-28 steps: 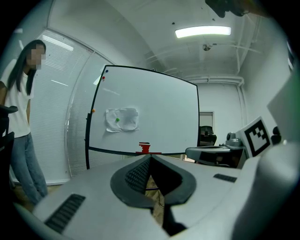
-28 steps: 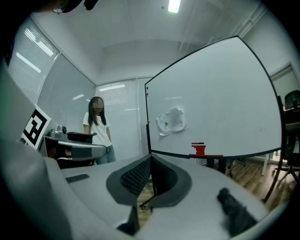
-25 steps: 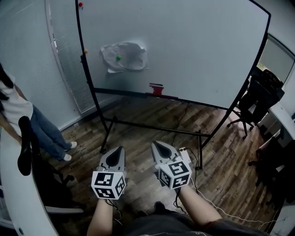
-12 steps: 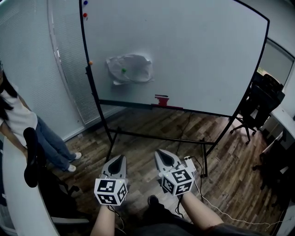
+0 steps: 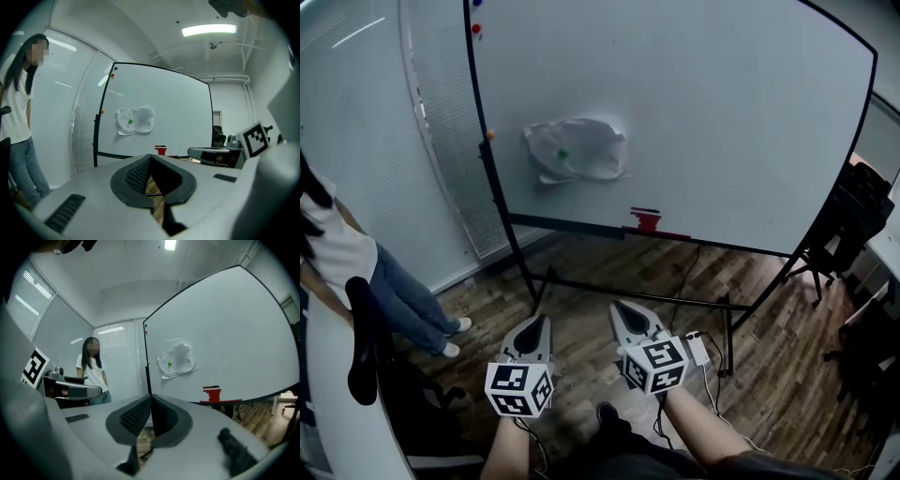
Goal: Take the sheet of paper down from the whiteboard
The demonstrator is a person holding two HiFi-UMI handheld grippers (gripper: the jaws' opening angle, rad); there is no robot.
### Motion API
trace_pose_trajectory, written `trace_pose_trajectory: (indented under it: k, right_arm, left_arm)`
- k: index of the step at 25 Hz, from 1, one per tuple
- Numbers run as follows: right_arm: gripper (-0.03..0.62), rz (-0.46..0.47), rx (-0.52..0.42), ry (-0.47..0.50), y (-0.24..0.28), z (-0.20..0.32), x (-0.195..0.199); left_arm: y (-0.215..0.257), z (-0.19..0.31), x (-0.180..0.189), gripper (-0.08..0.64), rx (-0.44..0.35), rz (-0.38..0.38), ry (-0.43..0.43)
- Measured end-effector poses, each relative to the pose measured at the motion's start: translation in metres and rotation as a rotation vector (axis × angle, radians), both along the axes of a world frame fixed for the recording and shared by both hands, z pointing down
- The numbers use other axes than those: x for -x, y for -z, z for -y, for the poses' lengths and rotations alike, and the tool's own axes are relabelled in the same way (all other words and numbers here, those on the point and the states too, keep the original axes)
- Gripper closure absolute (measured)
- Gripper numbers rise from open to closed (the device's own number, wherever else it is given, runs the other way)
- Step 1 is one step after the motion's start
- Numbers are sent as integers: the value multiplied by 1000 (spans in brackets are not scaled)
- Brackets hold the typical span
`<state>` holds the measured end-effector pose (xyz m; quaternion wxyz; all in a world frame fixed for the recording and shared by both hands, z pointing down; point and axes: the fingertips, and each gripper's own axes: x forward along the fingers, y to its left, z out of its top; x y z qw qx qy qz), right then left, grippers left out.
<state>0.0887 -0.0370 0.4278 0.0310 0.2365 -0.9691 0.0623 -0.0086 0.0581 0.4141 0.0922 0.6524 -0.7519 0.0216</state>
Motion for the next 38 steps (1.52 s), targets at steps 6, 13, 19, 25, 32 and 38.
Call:
trace_pose_trajectory:
  k: [6, 13, 19, 25, 32, 38]
  right_arm:
    - [569, 2, -5, 8, 4, 52, 31]
    - [569, 4, -21, 4, 11, 110, 61]
    - [569, 10, -43, -2, 14, 152, 80]
    - [569, 3, -48, -18, 14, 175, 96]
    - [569, -13, -69, -53, 18, 191, 127]
    - [569, -19, -91, -135, 27, 214, 159]
  left_arm:
    - [-1, 50, 30, 551, 14, -7, 11]
    - [3, 102, 60, 551, 24, -10, 38]
    - [3, 140, 85, 551, 15, -23, 71]
    - [8, 159, 105, 551, 11, -22, 71]
    - [13, 181, 141, 551, -8, -22, 45]
    - [16, 214, 179, 551, -18, -27, -29]
